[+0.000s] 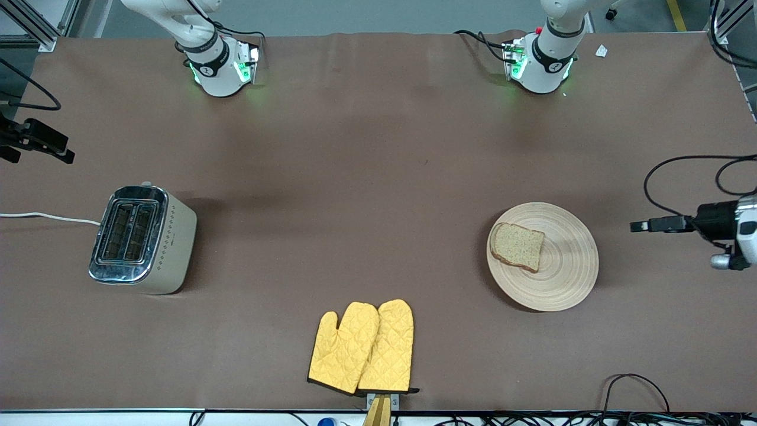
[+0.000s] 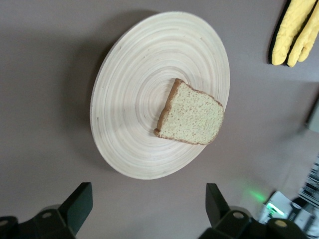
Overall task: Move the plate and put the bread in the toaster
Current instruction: 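Lower the left gripper toward the rim of the wooden plate, then push the wooden plate with the left gripper toward the toaster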
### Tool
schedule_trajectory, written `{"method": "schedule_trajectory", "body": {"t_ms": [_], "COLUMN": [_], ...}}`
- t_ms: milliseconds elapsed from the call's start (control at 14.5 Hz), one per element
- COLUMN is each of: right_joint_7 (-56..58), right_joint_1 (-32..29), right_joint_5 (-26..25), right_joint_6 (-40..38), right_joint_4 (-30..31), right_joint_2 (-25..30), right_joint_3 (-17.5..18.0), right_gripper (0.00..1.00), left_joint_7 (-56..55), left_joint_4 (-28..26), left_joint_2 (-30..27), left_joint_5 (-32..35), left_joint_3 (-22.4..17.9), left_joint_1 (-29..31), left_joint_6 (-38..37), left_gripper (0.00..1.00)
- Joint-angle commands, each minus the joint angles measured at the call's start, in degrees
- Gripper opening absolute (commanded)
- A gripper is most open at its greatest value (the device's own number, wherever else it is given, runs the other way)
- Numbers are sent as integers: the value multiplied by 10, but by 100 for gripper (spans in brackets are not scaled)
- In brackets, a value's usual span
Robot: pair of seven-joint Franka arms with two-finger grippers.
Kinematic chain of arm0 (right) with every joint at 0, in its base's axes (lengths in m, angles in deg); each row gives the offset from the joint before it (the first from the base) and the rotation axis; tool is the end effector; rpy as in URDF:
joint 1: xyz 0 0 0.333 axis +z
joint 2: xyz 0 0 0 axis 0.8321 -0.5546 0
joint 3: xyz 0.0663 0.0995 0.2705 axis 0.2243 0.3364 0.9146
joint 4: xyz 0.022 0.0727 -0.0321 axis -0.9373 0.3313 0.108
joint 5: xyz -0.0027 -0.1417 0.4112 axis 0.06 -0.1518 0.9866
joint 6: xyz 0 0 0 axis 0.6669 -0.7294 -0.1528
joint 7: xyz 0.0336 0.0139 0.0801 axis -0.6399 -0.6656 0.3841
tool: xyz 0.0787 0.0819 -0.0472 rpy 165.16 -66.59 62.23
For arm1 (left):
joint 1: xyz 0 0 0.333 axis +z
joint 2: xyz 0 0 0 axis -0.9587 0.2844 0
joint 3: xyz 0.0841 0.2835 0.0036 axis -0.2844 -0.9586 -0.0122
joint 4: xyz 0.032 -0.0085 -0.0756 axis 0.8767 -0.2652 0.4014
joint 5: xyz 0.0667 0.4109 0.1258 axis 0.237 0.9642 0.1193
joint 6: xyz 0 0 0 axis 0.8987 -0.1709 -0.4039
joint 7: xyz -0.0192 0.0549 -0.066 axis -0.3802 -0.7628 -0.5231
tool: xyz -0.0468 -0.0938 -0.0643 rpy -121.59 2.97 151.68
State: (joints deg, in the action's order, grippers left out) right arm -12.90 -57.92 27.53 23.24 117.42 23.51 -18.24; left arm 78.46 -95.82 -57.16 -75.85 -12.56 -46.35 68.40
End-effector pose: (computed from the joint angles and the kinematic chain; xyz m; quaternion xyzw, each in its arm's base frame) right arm 0.5924 -0.0460 0.6047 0.9999 -0.0124 -0.0053 0.0036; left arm 0.6561 0.1455 0.2626 0.9355 0.0442 -0.1114 0.3323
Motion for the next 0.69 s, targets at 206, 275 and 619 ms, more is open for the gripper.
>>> {"method": "schedule_trajectory", "body": {"t_ms": [206,275,619], "right_joint_7": [-5,-5,-5], "right_joint_1": [6,6,6], "right_joint_5": [1,1,1], "right_joint_6": [-5,-5,-5], "right_joint_4": [-3,-3,-3], "right_joint_2": [1,0,1], "right_joint_3": [-4,-4,-4], "right_gripper": [100,100,100], "left_joint_7": [59,71,116], "left_joint_4": [42,42,50], "left_joint_2": [110,120,165], "left_joint_5": [-51,-51,-59], "left_joint_3": [6,6,6], "left_joint_1": [12,12,18], "left_joint_6": [15,26,68], "left_gripper": [100,100,100]}}
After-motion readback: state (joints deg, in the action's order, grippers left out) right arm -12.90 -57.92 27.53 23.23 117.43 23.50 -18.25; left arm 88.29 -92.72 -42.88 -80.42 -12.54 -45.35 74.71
